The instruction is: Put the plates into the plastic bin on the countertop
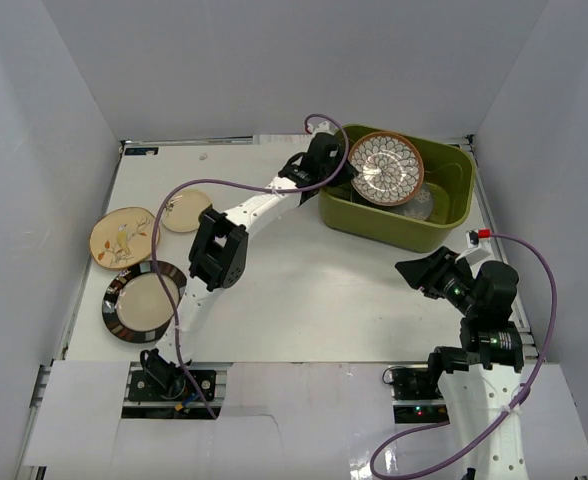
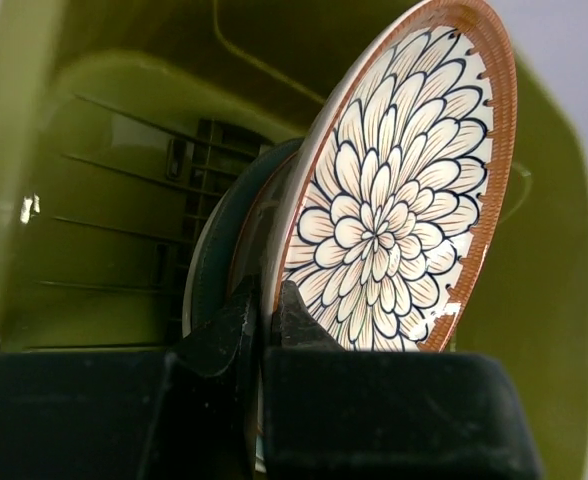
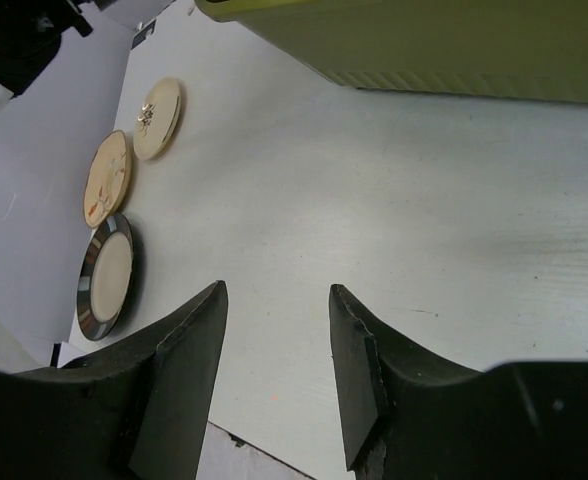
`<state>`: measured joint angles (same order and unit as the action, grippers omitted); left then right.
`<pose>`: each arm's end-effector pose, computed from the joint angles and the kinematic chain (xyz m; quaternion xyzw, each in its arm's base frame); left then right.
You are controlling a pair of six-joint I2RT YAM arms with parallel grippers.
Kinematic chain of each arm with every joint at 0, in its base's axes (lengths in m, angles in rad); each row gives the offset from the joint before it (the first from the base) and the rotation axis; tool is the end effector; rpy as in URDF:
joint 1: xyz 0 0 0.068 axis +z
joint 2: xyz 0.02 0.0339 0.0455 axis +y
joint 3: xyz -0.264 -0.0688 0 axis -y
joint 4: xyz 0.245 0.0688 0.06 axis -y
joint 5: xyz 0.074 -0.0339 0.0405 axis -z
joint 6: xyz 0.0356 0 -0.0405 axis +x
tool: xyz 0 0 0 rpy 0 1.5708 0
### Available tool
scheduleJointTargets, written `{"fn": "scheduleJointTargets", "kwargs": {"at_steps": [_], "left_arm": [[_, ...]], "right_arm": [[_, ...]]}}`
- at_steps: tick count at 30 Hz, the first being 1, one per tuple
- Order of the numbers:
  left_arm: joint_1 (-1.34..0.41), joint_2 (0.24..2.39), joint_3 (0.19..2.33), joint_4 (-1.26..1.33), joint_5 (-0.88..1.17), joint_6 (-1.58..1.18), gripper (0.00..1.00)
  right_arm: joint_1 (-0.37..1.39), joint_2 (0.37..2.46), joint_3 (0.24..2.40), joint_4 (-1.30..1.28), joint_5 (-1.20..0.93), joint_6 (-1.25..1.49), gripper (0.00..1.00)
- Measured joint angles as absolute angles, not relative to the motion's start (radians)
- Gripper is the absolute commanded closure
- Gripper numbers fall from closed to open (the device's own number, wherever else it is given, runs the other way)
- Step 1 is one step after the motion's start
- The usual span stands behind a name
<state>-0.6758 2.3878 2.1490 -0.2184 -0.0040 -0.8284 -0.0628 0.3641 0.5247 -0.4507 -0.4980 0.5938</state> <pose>0.4394 -0.3521 0.2461 -0.0658 0.8464 -0.3598 0.3871 0.1073 0.0103 0.2758 0.1112 0.7831 0.3426 0.5069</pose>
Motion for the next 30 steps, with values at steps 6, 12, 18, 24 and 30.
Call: {"fn": "scheduleJointTargets", "kwargs": {"at_steps": [6,12,18,24,30], "left_arm": [[-0.704,2.461,2.195,-0.242,-0.036,-0.789,1.0],[-0.703,2.476,2.21,-0.205,-0.049,-0.834,0.6],[-0.71,2.479,2.209,-0.152,-0.034,-0.876,0.34],[-0.733,2.439,2.103,-0.095,-0.002,-0.885,0.02],[-0.734,2.324,2.034,-0.083,0.034,-0.842,0.02]], "right_arm": [[-0.061,0.355,0.526,-0.473,-0.49,0.592,0.48],[-0.056,0.356,0.569,-0.527,-0.45,0.57,0.47],[-0.056,0.356,0.625,-0.538,-0.413,0.556,0.46],[-0.056,0.356,0.657,-0.556,-0.387,0.55,0.39],[-0.056,0.357,0.665,-0.559,-0.388,0.554,0.12]]}}
